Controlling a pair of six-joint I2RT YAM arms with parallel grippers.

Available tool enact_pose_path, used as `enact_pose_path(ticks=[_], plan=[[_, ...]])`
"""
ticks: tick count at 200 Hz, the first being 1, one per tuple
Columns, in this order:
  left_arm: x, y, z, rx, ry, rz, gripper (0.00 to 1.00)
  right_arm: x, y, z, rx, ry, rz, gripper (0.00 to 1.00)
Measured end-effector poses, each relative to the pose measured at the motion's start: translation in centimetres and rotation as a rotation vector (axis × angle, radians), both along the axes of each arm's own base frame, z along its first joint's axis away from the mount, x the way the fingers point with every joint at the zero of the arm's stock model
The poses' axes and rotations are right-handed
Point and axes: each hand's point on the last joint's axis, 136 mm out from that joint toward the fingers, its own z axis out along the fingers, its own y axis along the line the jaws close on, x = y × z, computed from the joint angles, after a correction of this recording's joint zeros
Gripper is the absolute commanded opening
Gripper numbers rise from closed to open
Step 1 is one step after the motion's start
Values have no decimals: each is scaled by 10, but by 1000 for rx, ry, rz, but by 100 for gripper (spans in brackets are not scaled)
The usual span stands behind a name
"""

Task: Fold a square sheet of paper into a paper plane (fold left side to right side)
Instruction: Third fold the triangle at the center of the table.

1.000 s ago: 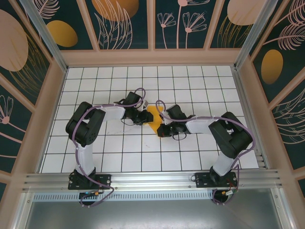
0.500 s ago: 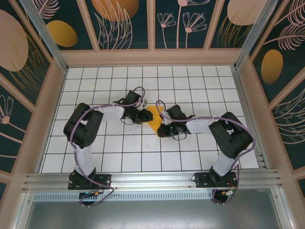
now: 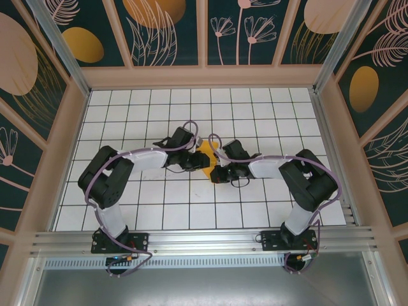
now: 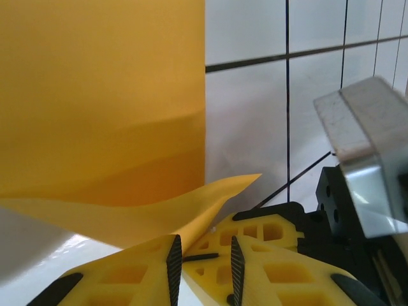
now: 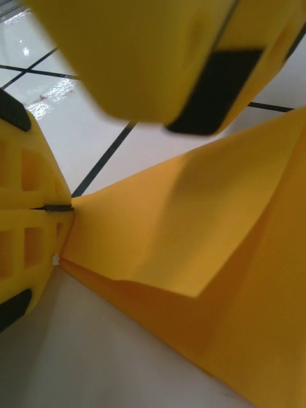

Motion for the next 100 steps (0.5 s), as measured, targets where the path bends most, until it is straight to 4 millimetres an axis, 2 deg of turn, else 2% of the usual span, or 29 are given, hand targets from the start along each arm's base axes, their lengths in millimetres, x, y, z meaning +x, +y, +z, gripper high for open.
enact_pose_path(ticks=[33, 100], plan=[[-5, -5, -14, 6, 35, -3, 30, 0, 0, 0, -2, 2, 0, 0], [-4, -6, -29, 13, 55, 7, 30, 0, 0, -1, -7, 7, 0, 0]])
